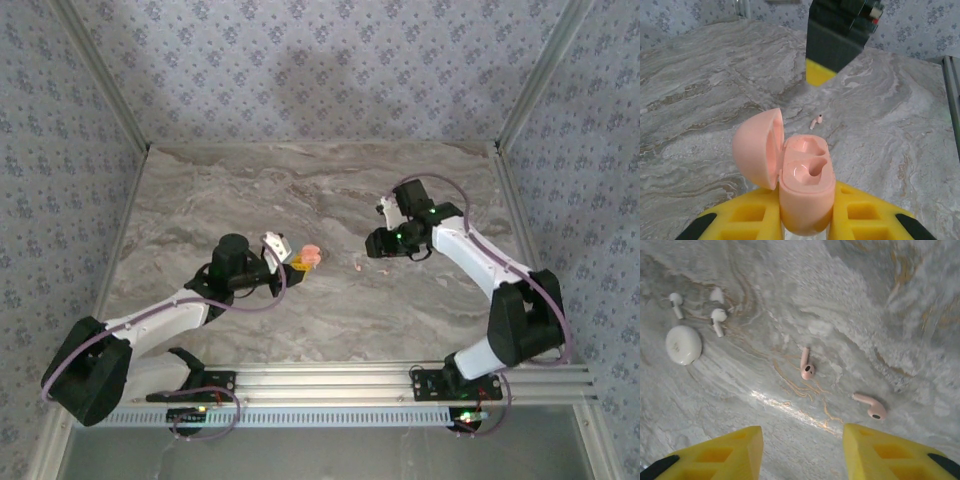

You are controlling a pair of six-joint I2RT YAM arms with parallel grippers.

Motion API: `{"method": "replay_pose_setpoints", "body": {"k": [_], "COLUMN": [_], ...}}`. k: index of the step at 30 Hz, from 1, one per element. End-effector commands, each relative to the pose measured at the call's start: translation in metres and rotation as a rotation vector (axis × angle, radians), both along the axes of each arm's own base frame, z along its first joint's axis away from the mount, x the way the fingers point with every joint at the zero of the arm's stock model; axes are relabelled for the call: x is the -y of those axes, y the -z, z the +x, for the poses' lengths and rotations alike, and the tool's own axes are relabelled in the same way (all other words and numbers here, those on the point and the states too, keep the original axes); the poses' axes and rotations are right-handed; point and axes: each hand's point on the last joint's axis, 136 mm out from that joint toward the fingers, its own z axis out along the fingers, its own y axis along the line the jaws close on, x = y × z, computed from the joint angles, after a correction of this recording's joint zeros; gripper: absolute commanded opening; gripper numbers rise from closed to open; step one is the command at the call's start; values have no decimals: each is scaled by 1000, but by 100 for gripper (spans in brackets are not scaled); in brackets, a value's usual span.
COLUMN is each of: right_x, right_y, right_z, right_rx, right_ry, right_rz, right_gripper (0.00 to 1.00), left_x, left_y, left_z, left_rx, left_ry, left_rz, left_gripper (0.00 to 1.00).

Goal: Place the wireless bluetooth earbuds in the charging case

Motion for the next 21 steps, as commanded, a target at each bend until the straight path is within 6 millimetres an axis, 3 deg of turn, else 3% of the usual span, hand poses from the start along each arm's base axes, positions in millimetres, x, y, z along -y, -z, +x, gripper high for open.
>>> {"method": "replay_pose_setpoints", "body": {"k": [1,12,21], "right_x": [-8,-61,-63], "right_y": [17,61,80], "right_z": [-3,3,-2], "right_rx": [-105,-213,-281], "right_ry": [119,42,37], "right_rz": [31,41,26], "right_gripper": [44,42,42], "left_x": [-3,-9,-12], "left_y": [-7,-8,-10], "left_z": [5,8,7], "left_rx": [22,23,22], "left_ry": [-32,-57,-64], "left_rz": [-23,-17,-23], "left_gripper": [22,22,22]}}
